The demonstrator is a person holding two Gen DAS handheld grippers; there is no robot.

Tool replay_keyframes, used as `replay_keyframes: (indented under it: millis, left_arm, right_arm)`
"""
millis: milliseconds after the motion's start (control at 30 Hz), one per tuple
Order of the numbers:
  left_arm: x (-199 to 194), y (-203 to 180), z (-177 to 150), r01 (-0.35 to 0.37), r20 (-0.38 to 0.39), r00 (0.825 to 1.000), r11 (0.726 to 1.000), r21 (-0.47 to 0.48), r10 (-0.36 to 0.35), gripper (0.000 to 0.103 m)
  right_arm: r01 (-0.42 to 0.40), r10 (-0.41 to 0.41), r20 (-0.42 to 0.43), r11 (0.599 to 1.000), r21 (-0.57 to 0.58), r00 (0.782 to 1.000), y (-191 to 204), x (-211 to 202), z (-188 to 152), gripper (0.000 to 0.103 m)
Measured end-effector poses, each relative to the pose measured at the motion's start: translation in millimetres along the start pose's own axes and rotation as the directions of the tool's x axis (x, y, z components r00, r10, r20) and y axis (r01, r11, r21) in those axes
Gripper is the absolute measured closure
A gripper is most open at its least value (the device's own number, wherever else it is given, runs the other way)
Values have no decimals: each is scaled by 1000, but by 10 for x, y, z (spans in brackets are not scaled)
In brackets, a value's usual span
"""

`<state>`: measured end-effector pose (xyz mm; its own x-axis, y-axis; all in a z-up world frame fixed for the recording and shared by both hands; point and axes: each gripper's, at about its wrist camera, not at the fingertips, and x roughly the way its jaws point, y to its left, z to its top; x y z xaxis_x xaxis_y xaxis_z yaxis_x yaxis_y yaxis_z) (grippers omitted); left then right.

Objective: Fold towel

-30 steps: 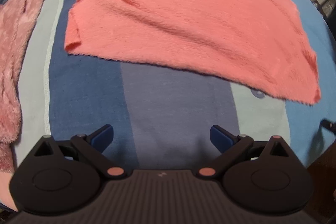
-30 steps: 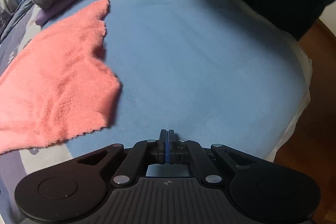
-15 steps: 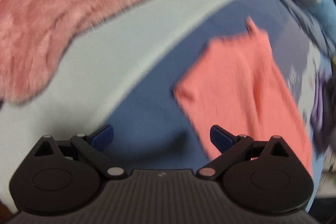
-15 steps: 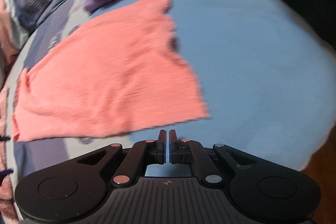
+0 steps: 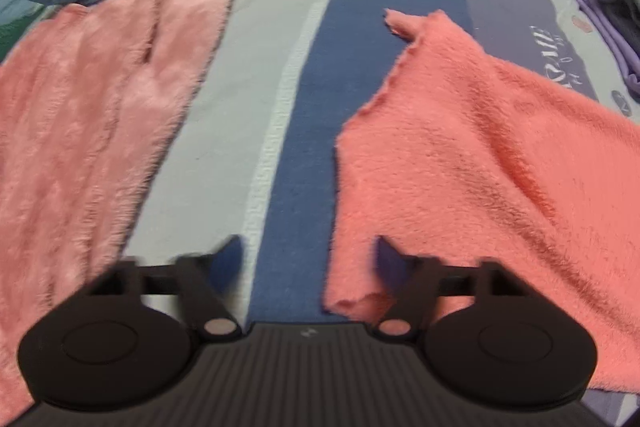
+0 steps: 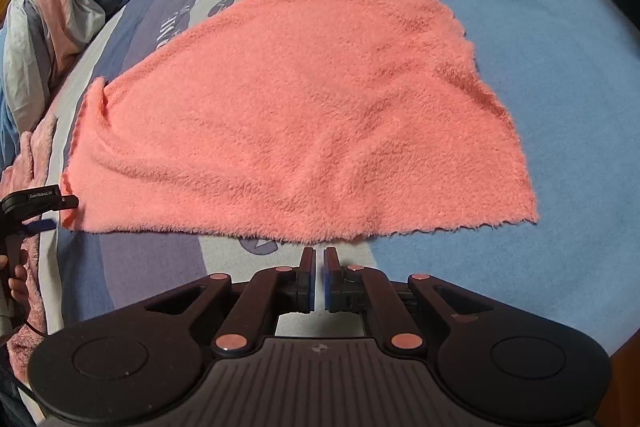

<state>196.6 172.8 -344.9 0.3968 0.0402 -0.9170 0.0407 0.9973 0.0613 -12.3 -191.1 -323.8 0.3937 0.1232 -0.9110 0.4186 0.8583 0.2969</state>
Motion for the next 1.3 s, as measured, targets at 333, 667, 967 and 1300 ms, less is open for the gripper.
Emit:
replay_keyframes:
  millis: [333,667,967,1300]
  left_arm:
    - [-413,170,-250,-89,46,995,996,8,88,100]
    - [-908,824,-987,-274,-65,961,960,-60,270,101]
    - [-984,1048,-1098,-181,-88,981,976,-122,171,73]
    - [-1203,53,-912,-108,5,994,992,60,107,7]
  right_arm:
    - [-6,6,3,1000,25,1000,42,8,9,98]
    - [-10,10,-10,1000,29,1000,6,-19,1,97]
    - [-23,10,67,982,190,998,-388,-190,-111,90]
    - [18,-112,147,848,530,983,-985,-103,-70,71]
